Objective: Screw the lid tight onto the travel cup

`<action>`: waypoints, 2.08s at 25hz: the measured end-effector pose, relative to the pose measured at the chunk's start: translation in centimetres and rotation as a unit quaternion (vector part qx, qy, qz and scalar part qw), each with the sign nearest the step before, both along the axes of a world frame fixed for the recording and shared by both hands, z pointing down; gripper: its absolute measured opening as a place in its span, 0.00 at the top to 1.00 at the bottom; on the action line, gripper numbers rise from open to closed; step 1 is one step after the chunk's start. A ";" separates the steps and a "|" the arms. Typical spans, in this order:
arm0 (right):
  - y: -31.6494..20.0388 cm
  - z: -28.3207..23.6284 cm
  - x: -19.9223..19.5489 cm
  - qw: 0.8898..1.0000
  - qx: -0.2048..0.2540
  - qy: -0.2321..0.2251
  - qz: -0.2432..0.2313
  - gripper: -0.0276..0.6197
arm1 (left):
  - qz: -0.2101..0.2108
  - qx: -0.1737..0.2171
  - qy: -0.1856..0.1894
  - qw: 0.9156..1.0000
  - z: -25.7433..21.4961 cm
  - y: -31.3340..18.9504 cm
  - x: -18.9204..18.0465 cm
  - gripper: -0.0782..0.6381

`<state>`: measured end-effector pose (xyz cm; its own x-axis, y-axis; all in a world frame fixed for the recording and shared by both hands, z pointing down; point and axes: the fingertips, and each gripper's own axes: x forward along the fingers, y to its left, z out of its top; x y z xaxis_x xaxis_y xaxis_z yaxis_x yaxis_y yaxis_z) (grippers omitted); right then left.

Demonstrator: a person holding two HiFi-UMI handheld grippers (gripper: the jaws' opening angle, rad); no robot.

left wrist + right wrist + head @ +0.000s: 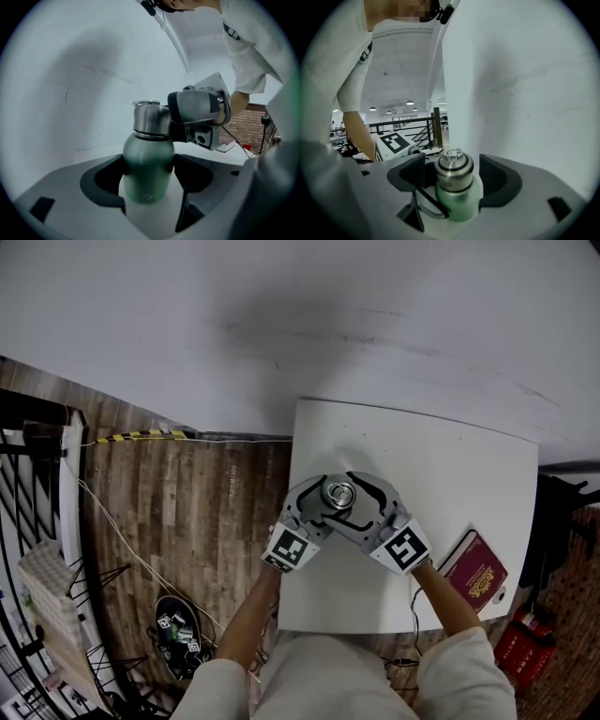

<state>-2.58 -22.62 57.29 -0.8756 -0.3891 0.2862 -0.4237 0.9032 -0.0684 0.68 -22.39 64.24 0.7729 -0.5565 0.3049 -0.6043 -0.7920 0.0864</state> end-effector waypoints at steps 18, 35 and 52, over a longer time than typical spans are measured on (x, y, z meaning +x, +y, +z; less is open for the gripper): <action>2.7 -0.7 4.2 0.992 -0.028 -0.015 0.125 0.42 | -0.027 -0.012 -0.006 1.000 -0.5 2.3 -1.5 0.43; 7.9 -3.6 10.4 0.966 -0.029 -0.016 0.255 0.80 | -0.123 0.001 0.006 0.992 -7.7 8.9 -7.8 0.57; 11.7 -9.9 12.7 0.959 -0.003 -0.029 0.283 0.96 | -0.167 0.031 0.009 0.985 -15.7 12.5 -11.0 0.88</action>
<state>10.07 -10.88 47.40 -0.5392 -0.8050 0.2475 -0.8412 0.5291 -0.1116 -10.36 -9.85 48.52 0.5480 -0.7982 0.2499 -0.8313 -0.5530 0.0566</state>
